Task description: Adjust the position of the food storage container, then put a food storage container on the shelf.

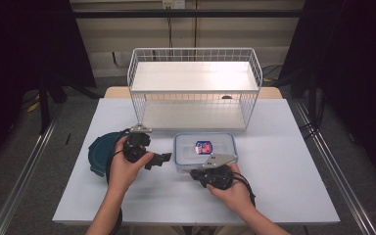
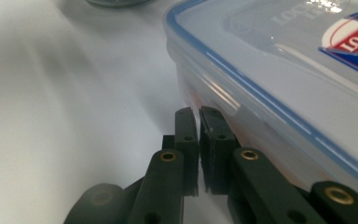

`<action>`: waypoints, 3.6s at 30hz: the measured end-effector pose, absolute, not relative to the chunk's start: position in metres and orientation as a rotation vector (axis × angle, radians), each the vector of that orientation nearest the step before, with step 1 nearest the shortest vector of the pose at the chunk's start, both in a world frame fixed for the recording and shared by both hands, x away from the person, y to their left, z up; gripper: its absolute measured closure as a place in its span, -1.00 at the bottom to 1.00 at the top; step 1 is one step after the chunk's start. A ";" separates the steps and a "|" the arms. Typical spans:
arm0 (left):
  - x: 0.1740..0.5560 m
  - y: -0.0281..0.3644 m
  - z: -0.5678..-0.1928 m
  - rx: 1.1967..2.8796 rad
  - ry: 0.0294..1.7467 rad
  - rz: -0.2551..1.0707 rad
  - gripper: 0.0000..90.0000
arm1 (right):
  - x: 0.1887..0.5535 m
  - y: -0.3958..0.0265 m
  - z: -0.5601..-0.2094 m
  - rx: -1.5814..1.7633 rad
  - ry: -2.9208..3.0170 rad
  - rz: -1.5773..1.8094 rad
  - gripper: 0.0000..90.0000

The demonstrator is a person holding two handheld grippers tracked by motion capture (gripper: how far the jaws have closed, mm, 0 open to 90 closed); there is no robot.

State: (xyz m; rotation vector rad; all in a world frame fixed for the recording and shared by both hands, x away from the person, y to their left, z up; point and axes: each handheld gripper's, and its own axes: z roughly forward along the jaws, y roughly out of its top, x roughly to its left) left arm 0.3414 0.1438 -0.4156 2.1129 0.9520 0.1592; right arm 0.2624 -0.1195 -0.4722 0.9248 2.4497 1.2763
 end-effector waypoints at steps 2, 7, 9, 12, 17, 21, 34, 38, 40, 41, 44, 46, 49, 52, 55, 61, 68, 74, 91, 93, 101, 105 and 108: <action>0.342 0.143 -0.415 2.106 0.947 0.158 -1.00 | 0.260 -0.124 -0.473 0.947 2.459 1.286 0.84; 0.342 0.142 -0.415 2.105 0.955 0.157 -1.00 | 0.255 -0.134 -0.469 0.946 2.464 1.283 0.69; 0.343 0.141 -0.415 2.108 0.954 0.157 -1.00 | 0.252 -0.139 -0.467 0.951 2.460 1.294 0.60; 0.344 0.141 -0.415 2.141 0.928 0.158 -1.00 | 0.248 -0.146 -0.463 0.951 2.464 1.289 0.49; 0.345 0.135 -0.417 2.125 0.942 0.141 -1.00 | 0.244 -0.157 -0.461 0.966 2.478 1.283 0.18; 0.346 0.132 -0.418 2.120 0.943 0.135 -1.00 | 0.243 -0.164 -0.462 0.978 2.481 1.278 0.00; 0.353 0.119 -0.421 2.126 0.915 0.096 -1.00 | 0.233 -0.185 -0.460 0.986 2.491 1.256 -0.39; 0.355 0.115 -0.421 2.133 0.911 0.089 -1.00 | 0.229 -0.195 -0.460 1.006 2.475 1.249 -0.42; 0.355 0.113 -0.421 2.123 0.911 0.087 -1.00 | 0.228 -0.198 -0.459 1.016 2.467 1.244 -0.43; 0.356 0.113 -0.421 2.130 0.908 0.089 -1.00 | 0.228 -0.202 -0.459 1.028 2.461 1.244 -0.44; 0.356 0.109 -0.421 2.135 0.898 0.083 -1.00 | 0.227 -0.216 -0.457 1.069 2.422 1.234 -0.48; 0.356 0.109 -0.420 2.145 0.895 0.080 -1.00 | 0.228 -0.218 -0.457 1.082 2.415 1.229 -0.50; 0.356 0.109 -0.420 2.146 0.893 0.078 -1.00 | 0.230 -0.227 -0.456 1.097 2.391 1.219 -0.53; 0.357 0.110 -0.421 2.127 0.903 0.081 -1.00 | 0.234 -0.238 -0.455 1.130 2.357 1.216 -0.55; 0.357 0.111 -0.420 2.124 0.908 0.077 -1.00 | 0.237 -0.245 -0.454 1.156 2.336 1.217 -0.57; 0.357 0.111 -0.419 2.122 0.911 0.075 -1.00 | 0.241 -0.251 -0.453 1.193 2.303 1.209 -0.61; 0.356 0.111 -0.420 2.104 0.927 0.064 -1.00 | 0.249 -0.261 -0.450 1.254 2.256 1.220 -0.66; 0.355 0.113 -0.421 2.103 0.934 0.062 -1.00 | 0.254 -0.264 -0.450 1.272 2.251 1.233 -0.67; 0.351 0.120 -0.428 2.083 0.951 0.011 -1.00 | 0.268 -0.263 -0.444 1.346 2.206 1.298 -0.69; 0.350 0.121 -0.429 2.070 0.962 -0.004 -1.00 | 0.271 -0.263 -0.444 1.368 2.200 1.317 -0.69; 0.348 0.128 -0.434 2.021 0.996 -0.036 -0.98 | 0.283 -0.261 -0.445 1.446 2.173 1.404 -0.70; 0.346 0.129 -0.440 1.965 1.013 -0.114 -0.90 | 0.287 -0.258 -0.446 1.481 2.177 1.434 -0.67; 0.346 0.128 -0.442 1.933 1.025 -0.142 -0.86 | 0.288 -0.257 -0.445 1.487 2.168 1.449 -0.61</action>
